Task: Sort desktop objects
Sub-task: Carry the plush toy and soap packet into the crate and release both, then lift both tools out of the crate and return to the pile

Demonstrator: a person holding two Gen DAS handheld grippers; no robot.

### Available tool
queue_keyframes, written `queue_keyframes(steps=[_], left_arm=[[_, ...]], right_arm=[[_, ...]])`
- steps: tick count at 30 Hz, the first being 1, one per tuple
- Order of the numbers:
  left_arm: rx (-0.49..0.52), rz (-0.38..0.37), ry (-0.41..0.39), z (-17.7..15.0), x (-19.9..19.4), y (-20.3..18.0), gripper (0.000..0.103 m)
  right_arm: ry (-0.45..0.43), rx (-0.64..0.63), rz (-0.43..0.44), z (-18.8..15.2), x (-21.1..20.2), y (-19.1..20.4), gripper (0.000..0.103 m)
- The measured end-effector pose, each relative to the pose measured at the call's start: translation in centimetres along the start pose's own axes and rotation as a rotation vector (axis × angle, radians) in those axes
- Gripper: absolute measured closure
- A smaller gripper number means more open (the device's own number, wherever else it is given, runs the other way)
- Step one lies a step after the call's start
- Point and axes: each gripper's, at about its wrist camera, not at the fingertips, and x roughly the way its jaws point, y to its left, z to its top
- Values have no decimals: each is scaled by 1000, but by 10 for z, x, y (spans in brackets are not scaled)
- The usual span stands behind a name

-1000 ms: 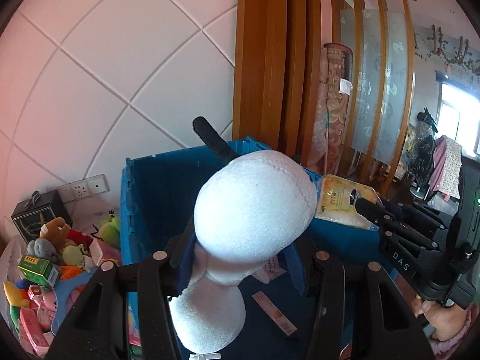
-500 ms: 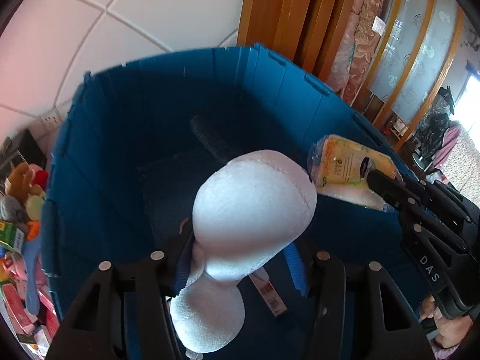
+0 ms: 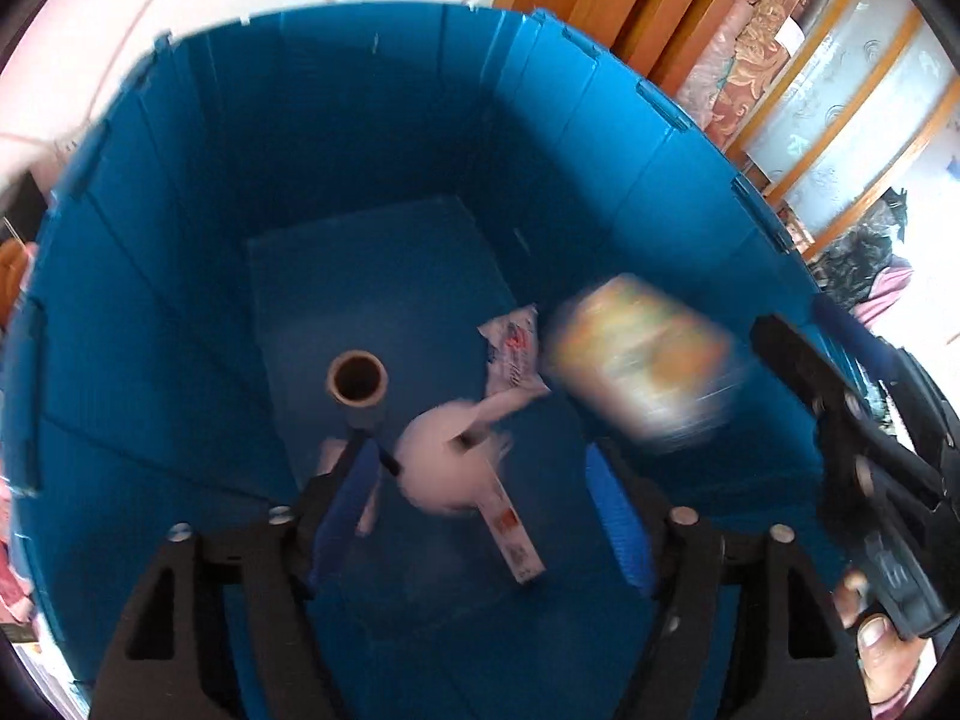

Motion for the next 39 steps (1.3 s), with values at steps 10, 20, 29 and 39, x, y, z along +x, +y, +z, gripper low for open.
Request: queue_keyframes(steps=[10,20,29,39], left_arm=[[67,40,79,4,15,-16,31],[64,96,-62,2,-18,-15,31],[71,105,-341,-30,-119,-6,31],[-60,125,-577,-87,-191,46,31]], right_arm=[[-10,27,-17,3,-3,-4,0],[-30,73,9,2,-7,-12,0],[-92,124,-26,0,-19,-17,0],[-213,48,72,-15,-72,46,0]])
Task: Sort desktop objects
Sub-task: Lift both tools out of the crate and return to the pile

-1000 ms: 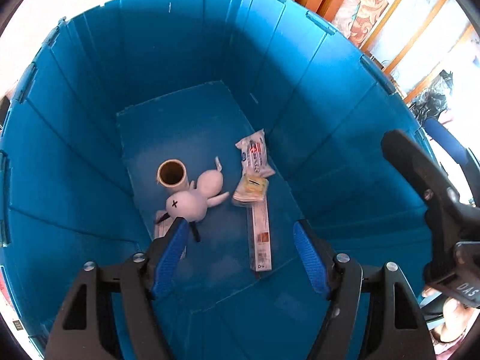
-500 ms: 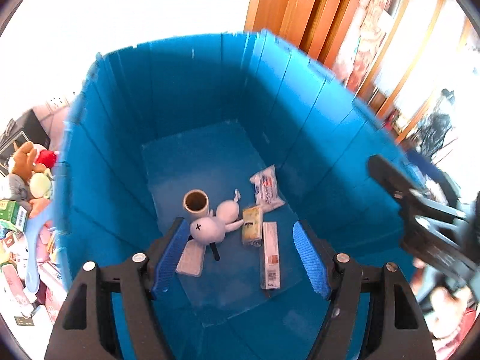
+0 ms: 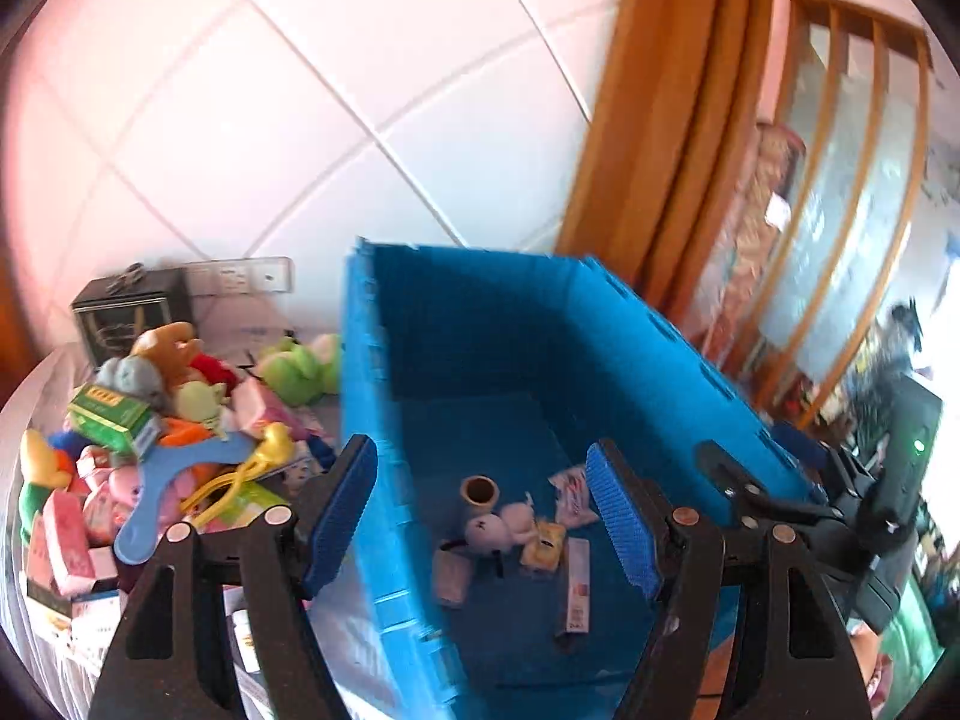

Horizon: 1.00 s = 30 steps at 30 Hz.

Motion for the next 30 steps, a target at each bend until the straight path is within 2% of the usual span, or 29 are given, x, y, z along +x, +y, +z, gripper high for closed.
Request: queue_keyframes(steps=[4,7,13,17,20,24,26,30], left_arm=[[4,46,-96,-14,-33,32,31],[-31,100,-168,-26,-57,65,31],[-137,217,-231,-56,-114,165,31],[-176,312,-216,-85,-152,235,31],[-177,383,-188,-117,-177,291,31],[-187,511,-137,-165,-191,353,31],[-209,557,-83,-191,-190,388,31],[-246,576,51,-241,-173,442,31]], right_arm=[[-69,-16,1,0,-29,25,0],[-107,-3,17,0,-47,47,0],[-169,-3,84,-5,-75,119,0],[-190,-1,156,-9,-88,184,0],[-150,-18,211,-20,-86,242,0],[-63,-36,268,-54,-75,312,0],[-20,-39,280,-72,-68,333,0],[100,-53,287,-113,-44,361,0]])
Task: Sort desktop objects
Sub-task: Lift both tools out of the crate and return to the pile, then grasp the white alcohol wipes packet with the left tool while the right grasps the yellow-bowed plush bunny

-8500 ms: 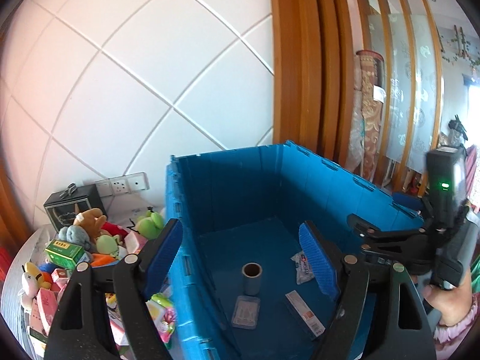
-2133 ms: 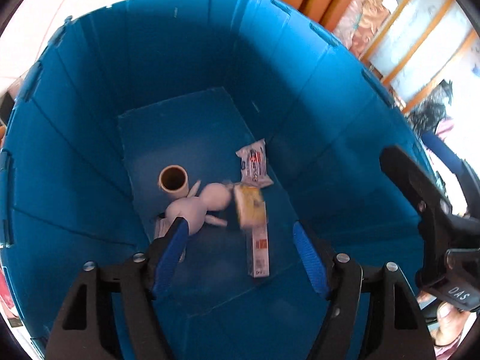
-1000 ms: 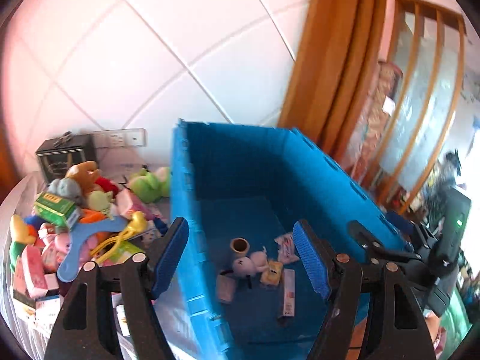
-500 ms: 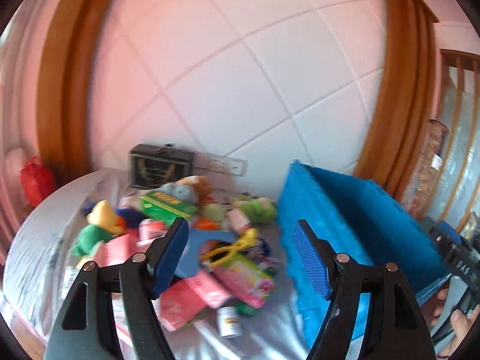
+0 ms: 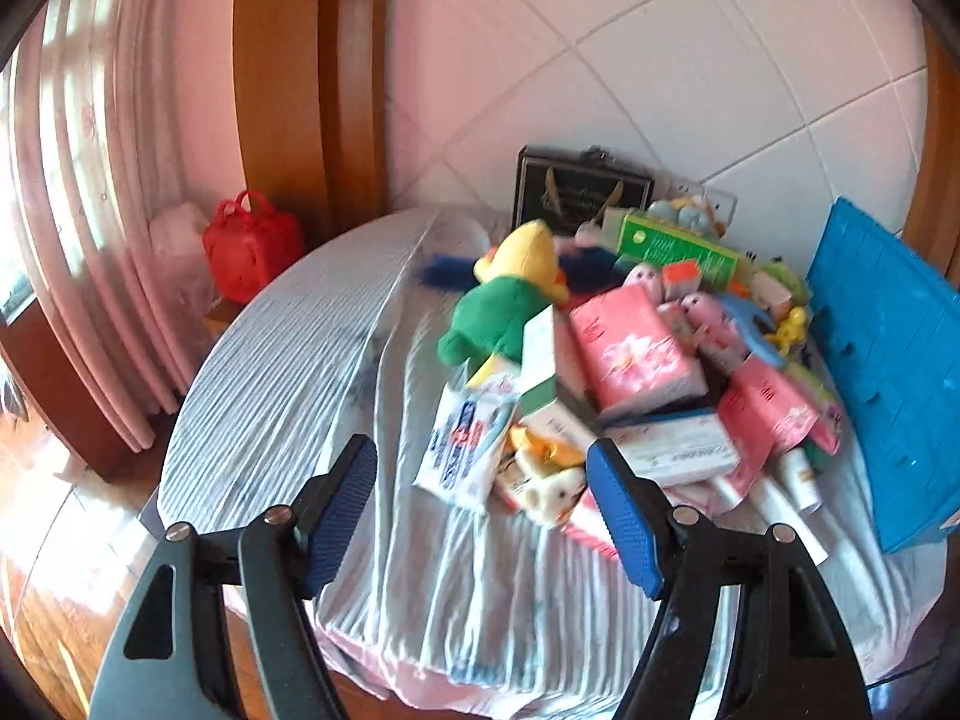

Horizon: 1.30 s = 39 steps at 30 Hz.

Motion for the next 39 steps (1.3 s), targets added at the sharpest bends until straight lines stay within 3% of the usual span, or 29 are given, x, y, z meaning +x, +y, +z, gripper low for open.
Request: queue_keyframes(steps=[9,12,17,21,27,30,32,33,34,39], left_arm=[[14,52,170,-45,82,30,31],[36,68,198,-44,100,27,31],[50,76,205,-30,134,16,31],[83,32,254,-23,162,5,31],[187,16,313,-16,202,1,31],[185,-31,316,-10,215,7,30],[190,-42,362,-10,227,10,31],[197,-39,379,-13,231,12,36],[193,-53,388,-16,233,15,51],[163,-86,360,-28,202,36,57]], right_arm=[[234,-69,-83,-73,67,-13,0],[330,-23,-88,-98,96,-34,0],[418,14,-73,-117,137,-60,0],[474,12,-87,-123,156,-69,0],[502,22,-118,-129,152,-71,0],[529,62,-137,-137,151,-70,0],[540,79,-163,-140,150,-68,0],[542,88,-173,-141,149,-64,0],[539,93,-172,-142,149,-60,0],[480,98,-102,-135,152,-17,0]])
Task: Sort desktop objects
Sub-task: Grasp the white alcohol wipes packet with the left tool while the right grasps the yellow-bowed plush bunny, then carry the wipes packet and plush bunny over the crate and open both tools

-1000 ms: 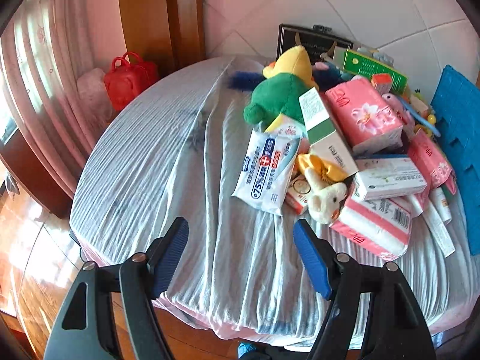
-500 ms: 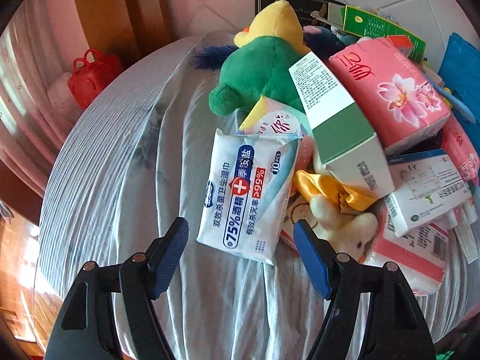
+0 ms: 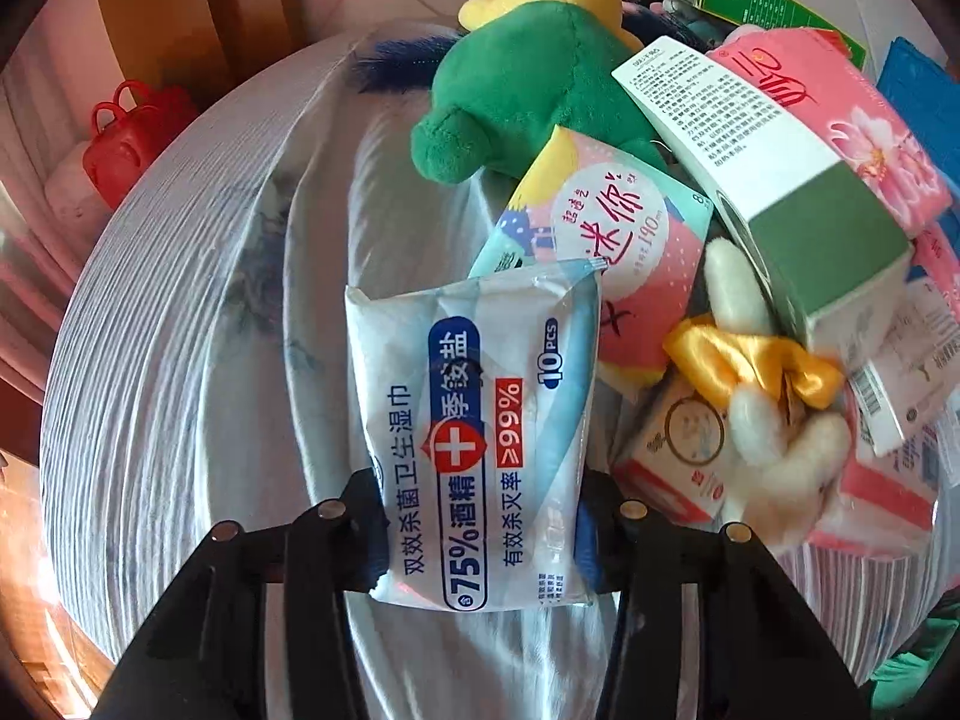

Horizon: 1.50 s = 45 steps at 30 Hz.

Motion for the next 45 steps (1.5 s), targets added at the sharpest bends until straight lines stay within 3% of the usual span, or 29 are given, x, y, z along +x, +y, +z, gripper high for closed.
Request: queue_keyframes(steps=[3,8,15,17,18,21,27,30,39,45], left_arm=[[-7,-7,-8,-17,-20,12,57],[23,51,-23,-38,-41,30,57],[9,10,1,-53,-48,38,57],[16,1,-12,-56,-50,37,57],[21,-4,-15,-55,-50,38,57],[28,-19,-23,-50,-47,37,57],[28,-47,-30,-47,-45,33,57],[32,-54,-40,-49,-48,33,57],[11,-54,-92,-48,-68,38,57],[37,-76,-171,-36,-103,24,57]], right_arm=[[-24,-74,45,4,-5,44,0],[-75,-212,155,3,-7,134,0],[-121,-390,277,-6,4,245,2],[-122,-419,275,-5,9,264,22],[-109,-439,254,-3,17,275,37],[-59,-440,200,1,42,289,46],[9,-449,40,7,85,295,48],[12,-434,6,8,85,294,66],[-22,-369,220,-9,28,281,69],[-103,-379,268,-1,-13,275,69]])
